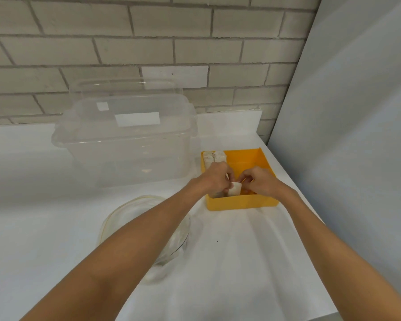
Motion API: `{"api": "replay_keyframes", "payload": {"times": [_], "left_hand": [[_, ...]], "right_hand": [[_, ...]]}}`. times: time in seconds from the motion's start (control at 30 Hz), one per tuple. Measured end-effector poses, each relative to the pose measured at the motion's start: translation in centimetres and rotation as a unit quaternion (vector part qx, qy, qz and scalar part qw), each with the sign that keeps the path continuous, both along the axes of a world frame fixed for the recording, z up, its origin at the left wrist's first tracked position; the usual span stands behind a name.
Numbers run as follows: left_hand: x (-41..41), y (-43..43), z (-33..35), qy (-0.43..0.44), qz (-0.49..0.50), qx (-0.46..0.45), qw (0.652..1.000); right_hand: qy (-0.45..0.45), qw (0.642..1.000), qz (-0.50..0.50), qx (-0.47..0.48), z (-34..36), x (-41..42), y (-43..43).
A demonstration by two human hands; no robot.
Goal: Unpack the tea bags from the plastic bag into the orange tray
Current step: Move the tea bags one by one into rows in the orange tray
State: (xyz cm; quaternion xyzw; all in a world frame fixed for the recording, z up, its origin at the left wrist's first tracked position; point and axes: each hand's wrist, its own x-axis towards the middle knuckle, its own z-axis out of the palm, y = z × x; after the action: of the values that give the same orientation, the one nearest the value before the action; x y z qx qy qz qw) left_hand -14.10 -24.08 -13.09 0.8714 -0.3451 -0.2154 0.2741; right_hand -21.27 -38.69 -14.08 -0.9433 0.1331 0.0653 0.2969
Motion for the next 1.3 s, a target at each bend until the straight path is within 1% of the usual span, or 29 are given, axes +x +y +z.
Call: {"api": "replay_keyframes", "payload": {"times": [0.1, 0.27, 0.37, 0.47, 0.63, 0.97, 1.3], "left_hand": [[0.0, 0.0, -0.6, 0.005, 0.01, 0.031, 0.999], [-0.4, 0.4, -0.9, -0.093, 0.028, 0.058, 0.994], [-0.5, 0.5, -1.2, -0.126, 0.057, 0.051, 0.989], [-0.5, 0.7, -1.1, -0.123, 0.086, 0.033, 0.988], [-1.0, 0.9, -1.4, -0.124, 0.102, 0.033, 0.986], [-1.4, 1.6, -1.2, -0.11, 0.106, 0.029, 0.988], [-1.8, 1.6, -1.5, -0.105, 0.107, 0.016, 0.989]], "right_hand": [[0.017, 1.0, 0.008, 0.011, 0.1, 0.1, 0.4], [-0.001, 1.0, -0.006, 0.003, -0.4, 0.7, 1.1], [-0.015, 0.998, -0.032, 0.048, -0.5, 0.9, 1.3], [-0.033, 0.994, -0.048, 0.09, -0.5, 0.9, 1.4], [-0.039, 0.989, -0.065, 0.124, -0.9, 0.7, 1.5], [-0.048, 0.988, -0.058, 0.133, -1.0, 0.6, 1.5], [-0.05, 0.99, -0.057, 0.117, -1.0, 0.5, 1.4]]}}
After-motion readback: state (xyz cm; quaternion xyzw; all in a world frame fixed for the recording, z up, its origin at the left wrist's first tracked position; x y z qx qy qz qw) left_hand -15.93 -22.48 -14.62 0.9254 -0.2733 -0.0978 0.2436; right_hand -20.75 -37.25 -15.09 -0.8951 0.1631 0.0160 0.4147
